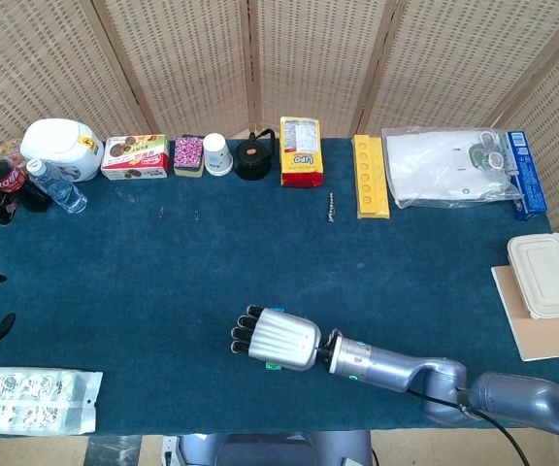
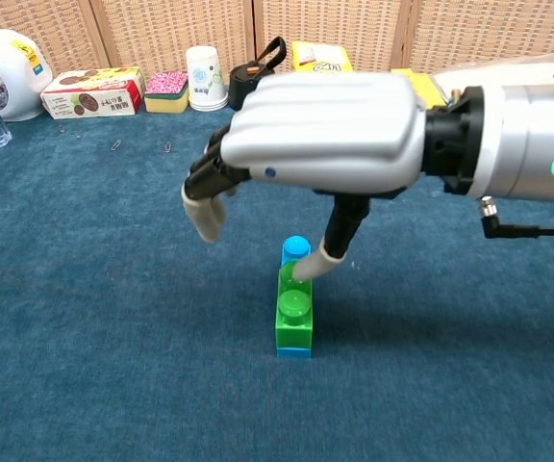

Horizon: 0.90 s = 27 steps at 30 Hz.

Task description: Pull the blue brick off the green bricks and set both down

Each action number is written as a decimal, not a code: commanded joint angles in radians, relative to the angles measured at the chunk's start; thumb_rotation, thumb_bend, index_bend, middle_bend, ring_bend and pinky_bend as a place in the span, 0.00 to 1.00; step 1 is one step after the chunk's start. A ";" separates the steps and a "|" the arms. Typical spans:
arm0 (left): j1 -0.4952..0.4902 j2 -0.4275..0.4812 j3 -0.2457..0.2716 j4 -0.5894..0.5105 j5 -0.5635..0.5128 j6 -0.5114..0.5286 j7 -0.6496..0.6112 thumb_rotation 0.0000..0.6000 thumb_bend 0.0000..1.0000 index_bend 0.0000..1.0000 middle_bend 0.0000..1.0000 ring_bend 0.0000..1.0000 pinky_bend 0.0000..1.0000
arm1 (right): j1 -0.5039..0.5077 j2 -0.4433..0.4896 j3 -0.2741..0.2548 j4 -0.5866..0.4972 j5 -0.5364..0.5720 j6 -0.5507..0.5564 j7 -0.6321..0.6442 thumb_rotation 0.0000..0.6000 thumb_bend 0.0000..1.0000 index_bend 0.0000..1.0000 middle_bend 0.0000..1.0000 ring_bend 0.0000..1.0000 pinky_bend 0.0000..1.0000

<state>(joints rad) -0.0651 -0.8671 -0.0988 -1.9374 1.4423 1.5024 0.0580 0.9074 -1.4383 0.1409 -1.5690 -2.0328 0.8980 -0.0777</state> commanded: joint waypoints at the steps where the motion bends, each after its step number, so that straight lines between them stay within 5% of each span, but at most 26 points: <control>1: -0.002 -0.001 0.002 0.006 -0.004 -0.005 -0.007 0.95 0.31 0.38 0.43 0.34 0.36 | 0.022 -0.016 -0.010 0.023 -0.006 -0.023 -0.051 1.00 0.08 0.38 0.38 0.36 0.41; 27: -0.004 -0.015 0.007 0.041 -0.016 -0.008 -0.045 0.94 0.31 0.38 0.43 0.34 0.36 | 0.072 0.005 -0.074 0.015 0.062 -0.094 -0.218 1.00 0.02 0.38 0.36 0.33 0.36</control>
<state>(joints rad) -0.0689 -0.8821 -0.0916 -1.8966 1.4265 1.4946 0.0129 0.9786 -1.4408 0.0690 -1.5474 -1.9767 0.8074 -0.2909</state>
